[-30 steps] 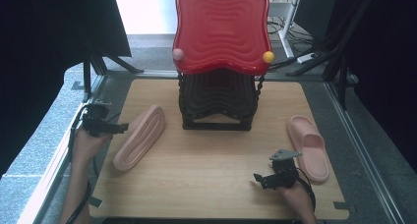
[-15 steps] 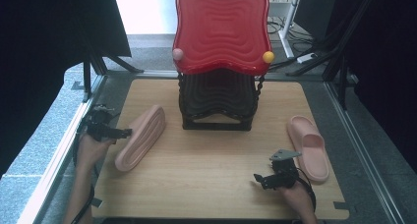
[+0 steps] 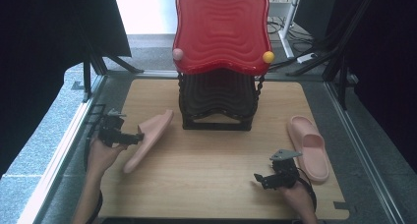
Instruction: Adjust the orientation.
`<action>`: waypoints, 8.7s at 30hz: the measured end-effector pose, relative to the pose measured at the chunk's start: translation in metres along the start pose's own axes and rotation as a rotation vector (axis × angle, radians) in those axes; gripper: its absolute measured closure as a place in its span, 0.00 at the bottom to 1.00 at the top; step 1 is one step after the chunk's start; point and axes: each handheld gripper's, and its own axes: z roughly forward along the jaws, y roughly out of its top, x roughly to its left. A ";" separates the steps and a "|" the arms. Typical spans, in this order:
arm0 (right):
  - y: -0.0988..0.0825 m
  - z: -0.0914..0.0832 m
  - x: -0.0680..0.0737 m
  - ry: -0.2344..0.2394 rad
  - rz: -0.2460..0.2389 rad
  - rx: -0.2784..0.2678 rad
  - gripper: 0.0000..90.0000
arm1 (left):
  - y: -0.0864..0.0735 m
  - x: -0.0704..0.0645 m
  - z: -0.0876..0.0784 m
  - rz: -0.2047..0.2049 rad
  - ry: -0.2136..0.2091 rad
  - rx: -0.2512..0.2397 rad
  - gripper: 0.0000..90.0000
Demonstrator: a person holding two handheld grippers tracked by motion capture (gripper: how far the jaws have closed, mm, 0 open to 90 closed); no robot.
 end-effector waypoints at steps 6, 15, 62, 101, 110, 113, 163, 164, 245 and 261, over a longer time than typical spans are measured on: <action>0.000 0.000 0.000 0.002 -0.002 0.001 0.04 | -0.005 -0.014 0.008 0.004 -0.067 0.000 0.00; 0.001 -0.001 0.000 0.002 -0.004 0.000 0.04 | -0.012 -0.040 0.023 0.044 -0.066 0.023 0.00; 0.000 -0.003 -0.002 0.004 0.002 -0.010 0.05 | 0.007 -0.072 0.068 -0.079 0.125 0.131 0.06; -0.001 -0.004 -0.004 -0.001 0.007 -0.004 0.06 | 0.060 -0.034 -0.018 0.490 -0.157 0.136 0.07; -0.001 -0.004 -0.005 -0.004 0.009 -0.006 0.06 | 0.066 -0.046 -0.013 0.598 -0.228 0.118 0.07; -0.001 -0.005 -0.005 -0.004 0.011 -0.009 0.06 | 0.069 -0.053 -0.009 0.623 -0.240 0.118 0.07; -0.001 -0.006 -0.007 -0.002 0.009 -0.016 0.06 | 0.107 -0.177 0.045 0.178 0.011 -0.186 0.06; -0.001 -0.006 -0.007 -0.002 0.009 -0.017 0.07 | 0.108 -0.180 0.046 0.168 0.023 -0.193 0.06; -0.003 -0.009 -0.009 0.002 0.028 -0.033 0.09 | 0.139 -0.224 0.057 0.071 0.290 -0.391 0.17; -0.002 -0.009 -0.008 0.006 0.027 -0.037 0.10 | 0.091 -0.199 0.040 0.149 0.063 -0.332 0.80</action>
